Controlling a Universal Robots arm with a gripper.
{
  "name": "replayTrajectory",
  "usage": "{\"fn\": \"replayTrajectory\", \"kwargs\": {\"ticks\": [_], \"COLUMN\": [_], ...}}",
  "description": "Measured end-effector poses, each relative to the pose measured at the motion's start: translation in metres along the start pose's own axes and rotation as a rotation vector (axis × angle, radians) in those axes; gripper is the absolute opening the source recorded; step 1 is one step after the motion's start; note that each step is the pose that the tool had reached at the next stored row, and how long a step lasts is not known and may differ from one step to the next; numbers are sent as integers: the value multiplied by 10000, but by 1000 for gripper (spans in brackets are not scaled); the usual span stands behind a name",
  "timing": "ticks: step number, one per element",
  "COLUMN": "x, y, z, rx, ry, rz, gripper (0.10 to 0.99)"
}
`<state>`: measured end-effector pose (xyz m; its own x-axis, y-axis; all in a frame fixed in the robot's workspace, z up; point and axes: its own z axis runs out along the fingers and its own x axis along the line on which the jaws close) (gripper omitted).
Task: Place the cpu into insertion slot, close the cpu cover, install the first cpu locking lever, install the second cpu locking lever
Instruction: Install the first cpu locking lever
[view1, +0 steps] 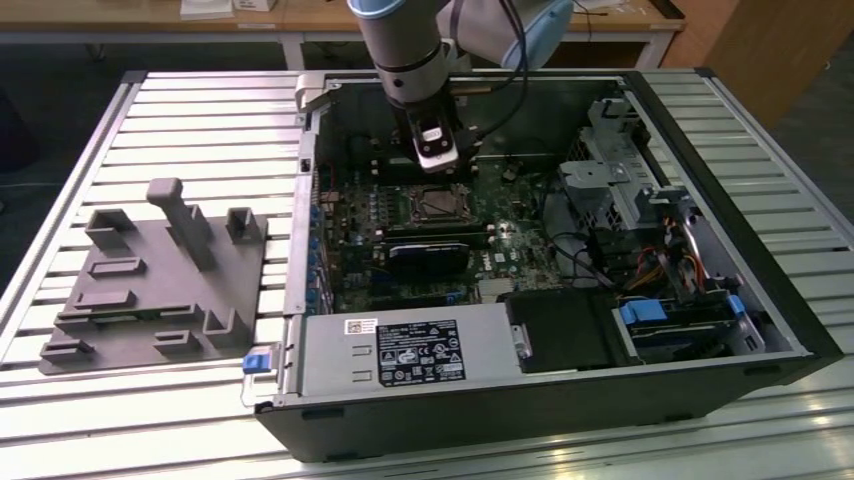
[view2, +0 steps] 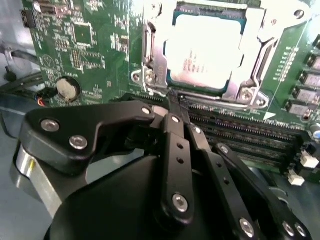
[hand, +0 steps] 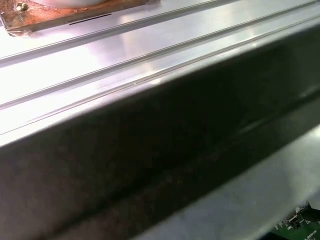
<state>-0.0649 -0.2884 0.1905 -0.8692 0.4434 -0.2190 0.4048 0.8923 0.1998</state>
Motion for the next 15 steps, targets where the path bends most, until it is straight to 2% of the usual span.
{"fn": "replayTrajectory", "kwargs": {"ticks": [6, 8, 11, 15], "x": [1, 0, -2, -3], "y": [-4, -6, -9, -8], "z": [8, 7, 6, 2], "rx": [-25, -106, -306, -345], "ry": [-9, 28, 124, 138], "rz": [2, 25, 79, 86], "gripper": [106, 106, 106, 106]}}
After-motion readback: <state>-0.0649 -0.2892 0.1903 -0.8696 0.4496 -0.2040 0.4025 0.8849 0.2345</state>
